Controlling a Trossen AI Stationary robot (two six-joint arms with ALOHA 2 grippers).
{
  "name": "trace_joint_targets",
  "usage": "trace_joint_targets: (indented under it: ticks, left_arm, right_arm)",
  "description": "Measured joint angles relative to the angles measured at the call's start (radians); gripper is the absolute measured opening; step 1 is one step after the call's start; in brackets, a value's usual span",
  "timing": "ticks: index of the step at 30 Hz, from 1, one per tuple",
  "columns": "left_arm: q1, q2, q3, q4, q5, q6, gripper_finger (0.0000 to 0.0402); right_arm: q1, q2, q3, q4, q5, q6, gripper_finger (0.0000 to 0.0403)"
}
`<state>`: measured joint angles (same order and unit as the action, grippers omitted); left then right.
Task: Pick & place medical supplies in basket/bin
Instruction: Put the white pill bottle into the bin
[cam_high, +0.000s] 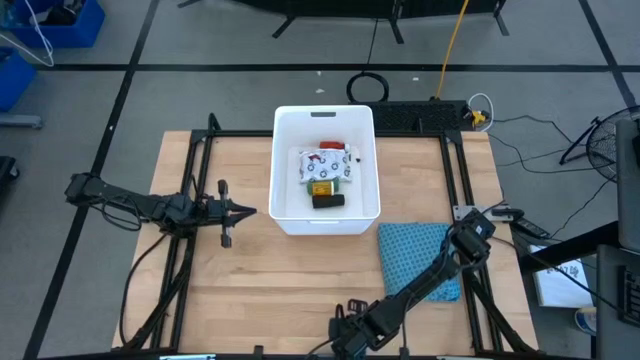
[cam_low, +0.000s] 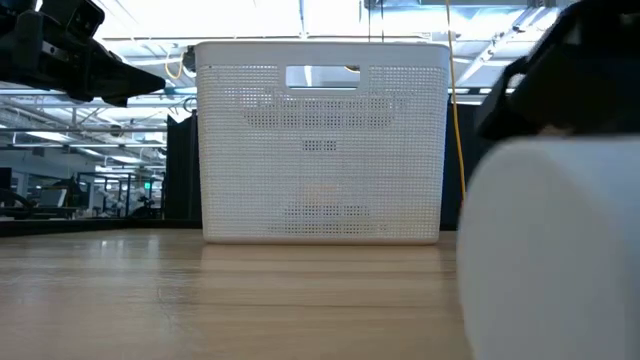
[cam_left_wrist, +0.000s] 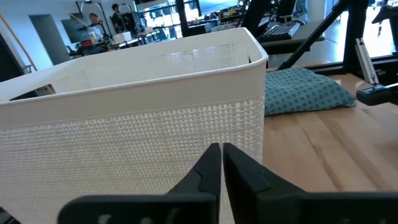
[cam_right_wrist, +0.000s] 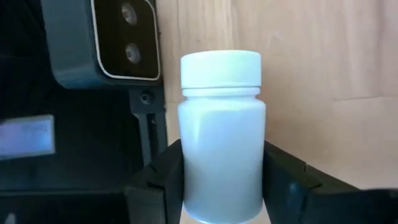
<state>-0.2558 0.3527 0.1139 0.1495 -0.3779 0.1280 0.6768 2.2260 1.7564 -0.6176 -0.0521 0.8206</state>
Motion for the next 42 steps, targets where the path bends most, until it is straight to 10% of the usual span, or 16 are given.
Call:
trace_joint_targets:
  ticks: [17,30,42]
  left_arm:
    - [0.000,0.000,0.000,-0.025,0.001,-0.027,0.0042]
    - [0.000,0.000,0.000,-0.027,0.001,-0.053,0.0042]
    - [0.000,0.000,0.000,-0.027,0.001,-0.055,0.0042]
  right_arm:
    - [-0.052,-0.491,-0.086,-0.047,0.314,-0.757,0.0157]
    - [-0.182,-1.293,-1.041,0.831,0.345,-0.886,0.0156]
    - [-0.250,-1.457,-1.542,1.359,0.338,-0.921,0.0154]
